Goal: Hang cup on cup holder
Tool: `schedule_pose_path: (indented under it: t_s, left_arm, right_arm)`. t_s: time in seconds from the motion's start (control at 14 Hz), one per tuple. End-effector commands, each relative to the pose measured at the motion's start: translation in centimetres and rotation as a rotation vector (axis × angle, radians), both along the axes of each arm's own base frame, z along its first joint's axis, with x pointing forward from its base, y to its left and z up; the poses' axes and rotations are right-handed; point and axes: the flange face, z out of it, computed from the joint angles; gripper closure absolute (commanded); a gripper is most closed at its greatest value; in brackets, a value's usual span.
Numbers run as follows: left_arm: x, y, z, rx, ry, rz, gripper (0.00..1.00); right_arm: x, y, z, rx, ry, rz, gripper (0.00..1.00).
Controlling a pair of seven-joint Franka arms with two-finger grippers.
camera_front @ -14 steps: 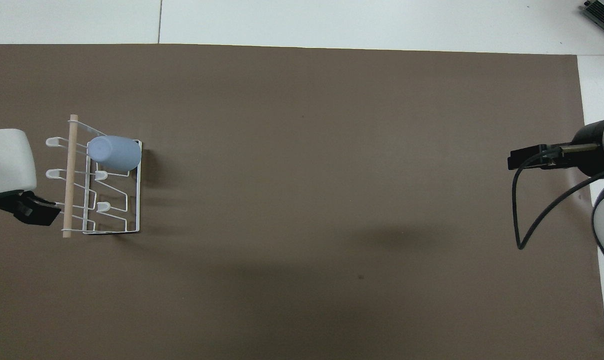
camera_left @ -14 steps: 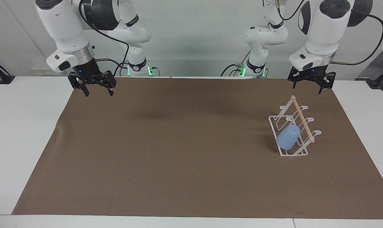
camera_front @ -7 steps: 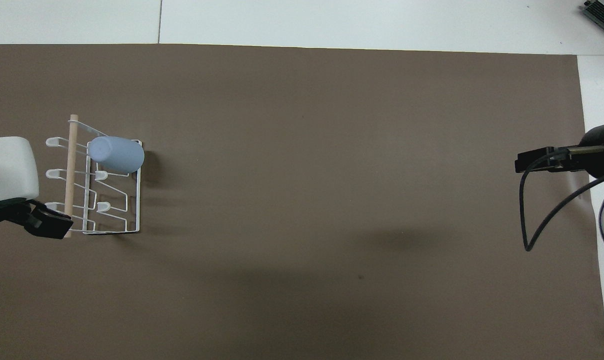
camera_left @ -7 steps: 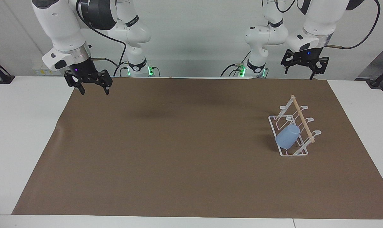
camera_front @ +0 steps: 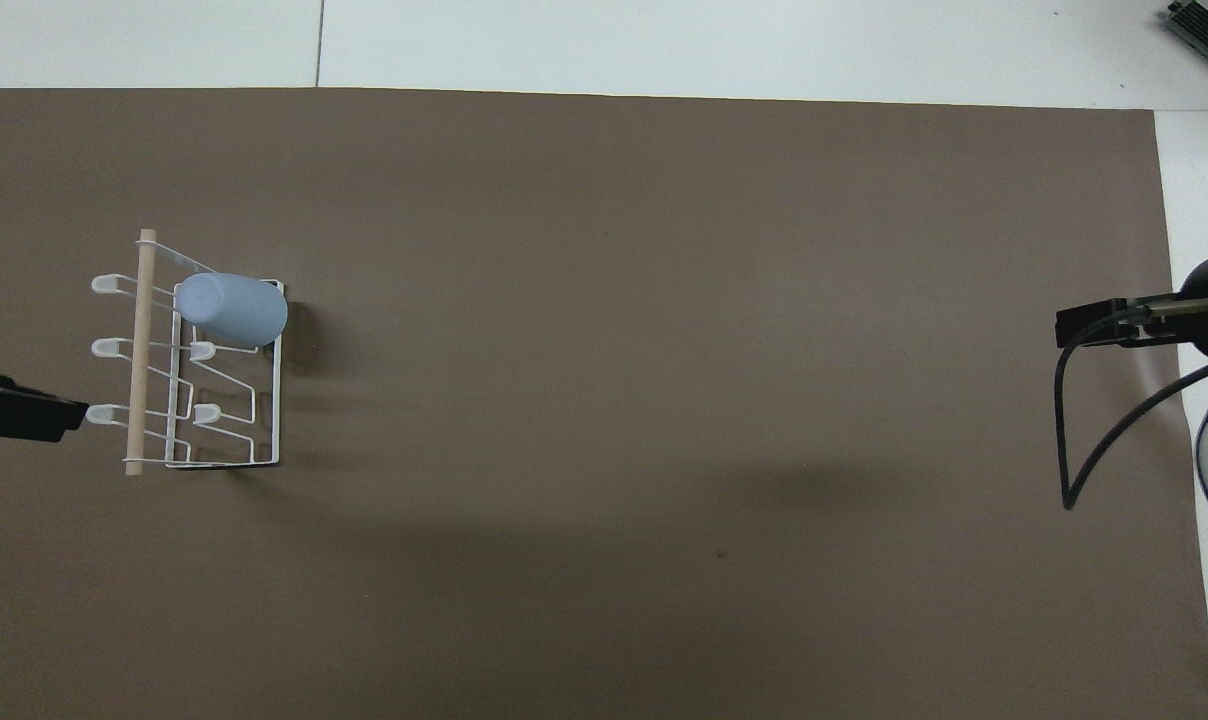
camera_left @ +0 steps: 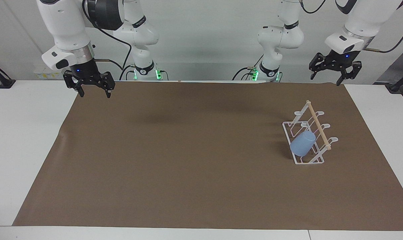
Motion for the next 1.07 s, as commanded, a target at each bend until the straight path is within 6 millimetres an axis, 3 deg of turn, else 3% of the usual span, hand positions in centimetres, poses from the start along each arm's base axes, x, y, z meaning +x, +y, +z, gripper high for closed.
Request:
schedule_pose_path:
  t_s: [0.0,0.29,0.57,1.0]
  left_arm:
    - [2.8,-0.5,1.0,-0.025,0.001,0.042,0.00]
    - [3.3,0.4,1.5,-0.013,-0.002,0.081,0.00]
    - [2.2,-0.1,1.5,-0.002,0.003,0.166,0.00]
    - [1.5,-0.6,1.2,-0.011,0.009,0.153,0.00]
  right_arm:
    - [-0.5,-0.5,0.2,-0.018,0.010,0.015,0.00]
    - [-0.5,-0.5,0.2,-0.017,0.012,0.015,0.00]
    - [-0.5,-0.5,0.2,-0.018,0.010,0.015,0.00]
    - [-0.5,-0.5,0.2,-0.018,0.010,0.015,0.00]
